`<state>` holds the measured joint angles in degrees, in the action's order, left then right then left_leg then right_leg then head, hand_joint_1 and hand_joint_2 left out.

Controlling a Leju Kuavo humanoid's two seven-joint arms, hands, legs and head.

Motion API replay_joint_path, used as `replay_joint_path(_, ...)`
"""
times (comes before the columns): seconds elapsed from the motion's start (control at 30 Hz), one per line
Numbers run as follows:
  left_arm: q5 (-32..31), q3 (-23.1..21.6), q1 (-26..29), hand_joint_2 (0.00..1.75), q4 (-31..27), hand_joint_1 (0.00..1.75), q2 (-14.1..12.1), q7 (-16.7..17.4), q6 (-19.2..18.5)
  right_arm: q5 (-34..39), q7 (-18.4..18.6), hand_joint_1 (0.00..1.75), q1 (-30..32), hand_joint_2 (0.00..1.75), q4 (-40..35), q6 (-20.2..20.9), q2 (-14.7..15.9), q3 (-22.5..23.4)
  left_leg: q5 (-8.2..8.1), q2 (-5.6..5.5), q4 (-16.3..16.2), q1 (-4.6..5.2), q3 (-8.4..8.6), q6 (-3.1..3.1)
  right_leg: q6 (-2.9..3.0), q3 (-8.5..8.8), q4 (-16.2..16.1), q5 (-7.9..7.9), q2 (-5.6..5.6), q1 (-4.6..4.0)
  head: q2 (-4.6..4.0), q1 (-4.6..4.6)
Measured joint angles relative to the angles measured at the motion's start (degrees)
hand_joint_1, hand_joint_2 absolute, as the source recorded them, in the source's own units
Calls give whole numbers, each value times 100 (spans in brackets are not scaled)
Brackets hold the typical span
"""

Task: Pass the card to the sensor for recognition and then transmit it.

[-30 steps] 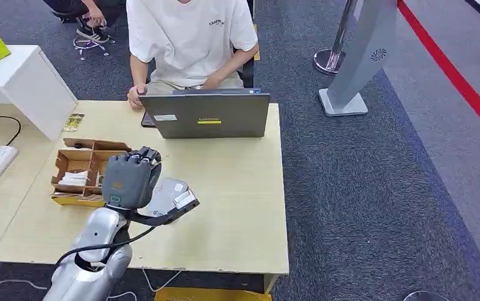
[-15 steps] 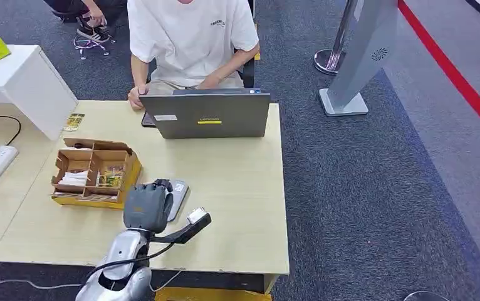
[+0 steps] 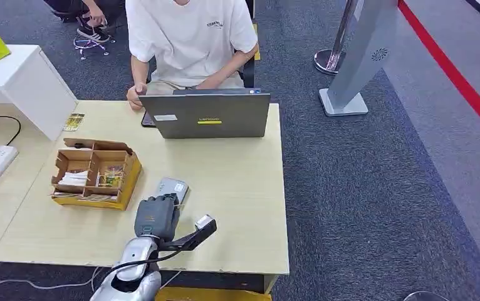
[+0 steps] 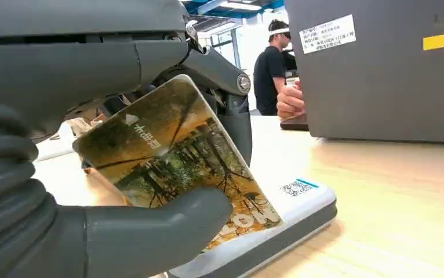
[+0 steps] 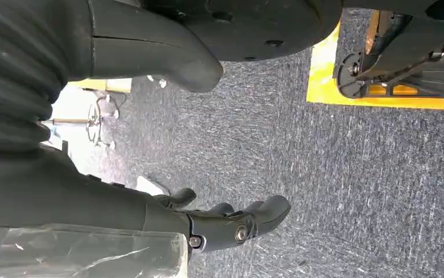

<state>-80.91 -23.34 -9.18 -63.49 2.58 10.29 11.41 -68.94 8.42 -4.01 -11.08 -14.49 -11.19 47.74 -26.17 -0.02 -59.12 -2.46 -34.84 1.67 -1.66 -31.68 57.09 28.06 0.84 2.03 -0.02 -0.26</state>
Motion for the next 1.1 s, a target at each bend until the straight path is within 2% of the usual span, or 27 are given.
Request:
replay_joint_path(0.37,-18,52,-98,175,219,175,42,125,-41,-55,0,0,2,175,-2,9,0,0,1,0,0,0,2,0,0,2,1,-1,0,0,0,2)
replay_joint_path(0.5,-392,131,-187,175,249,175,24,453,22,-94,0,0,2,175,-2,11,2,0,1,0,0,0,1,1,0,1,2,-1,0,0,0,0)
replay_joint_path(0.7,-750,201,-301,175,328,175,-31,730,131,-140,20,0,2,175,-2,18,0,0,1,0,0,0,0,0,0,1,2,0,0,0,0,0)
replay_joint_path(1.1,-828,324,-336,175,404,175,-22,675,245,-149,61,0,3,175,-2,20,0,0,1,0,0,0,0,0,0,0,2,0,0,0,0,0)
